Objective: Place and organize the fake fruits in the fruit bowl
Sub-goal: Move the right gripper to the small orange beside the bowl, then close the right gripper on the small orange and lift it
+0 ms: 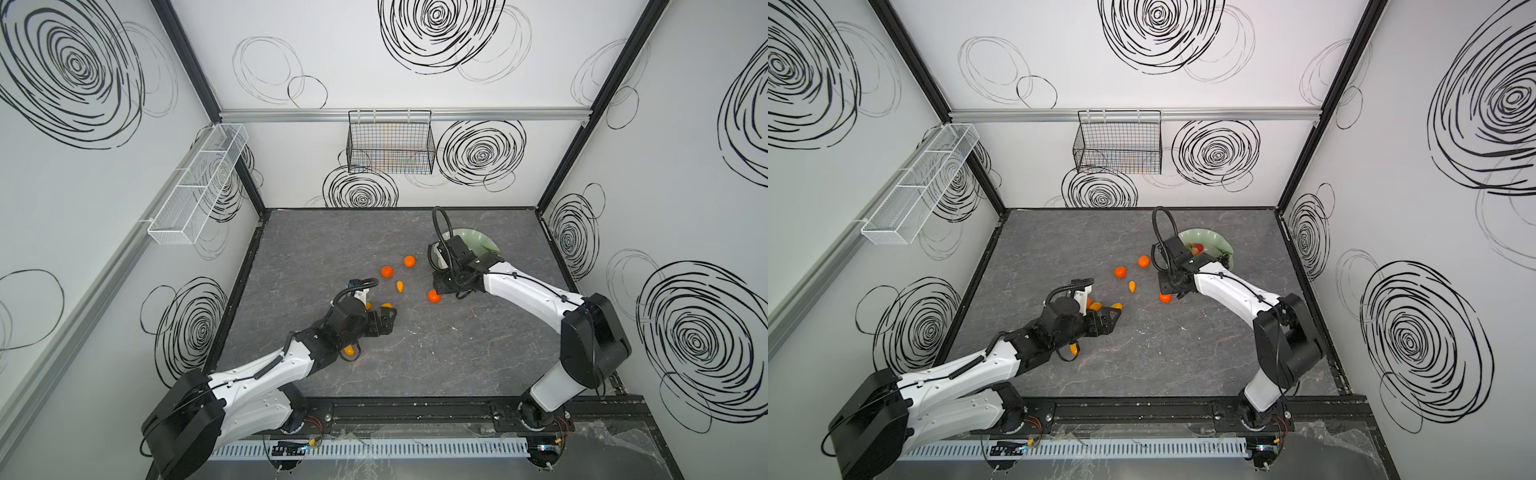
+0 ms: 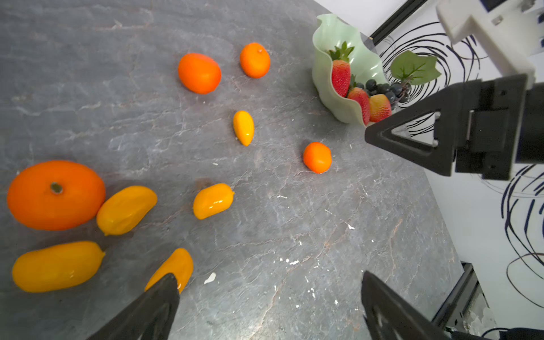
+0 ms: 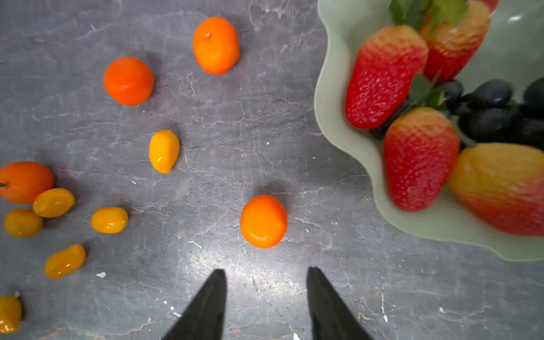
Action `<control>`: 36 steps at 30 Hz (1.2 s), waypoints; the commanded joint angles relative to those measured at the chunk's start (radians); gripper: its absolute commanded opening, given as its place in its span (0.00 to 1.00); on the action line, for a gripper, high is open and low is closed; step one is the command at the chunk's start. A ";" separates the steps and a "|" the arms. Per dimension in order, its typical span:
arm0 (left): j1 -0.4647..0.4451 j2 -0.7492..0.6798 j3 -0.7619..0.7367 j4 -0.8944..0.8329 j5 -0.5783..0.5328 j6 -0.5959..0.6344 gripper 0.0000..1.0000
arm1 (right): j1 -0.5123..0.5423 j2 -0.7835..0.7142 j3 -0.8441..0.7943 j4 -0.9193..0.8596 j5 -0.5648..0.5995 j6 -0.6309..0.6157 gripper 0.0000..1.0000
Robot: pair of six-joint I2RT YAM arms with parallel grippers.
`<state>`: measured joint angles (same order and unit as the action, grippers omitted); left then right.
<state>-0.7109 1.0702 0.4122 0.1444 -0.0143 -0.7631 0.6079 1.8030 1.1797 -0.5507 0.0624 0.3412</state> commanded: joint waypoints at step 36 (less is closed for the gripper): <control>0.047 0.058 -0.004 0.156 0.078 -0.058 0.99 | 0.016 0.263 0.099 0.032 -0.018 0.003 0.55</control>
<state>-0.6712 1.1183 0.3820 0.2649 0.0624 -0.8200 0.6144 2.0453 1.2453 -0.5232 0.0315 0.3504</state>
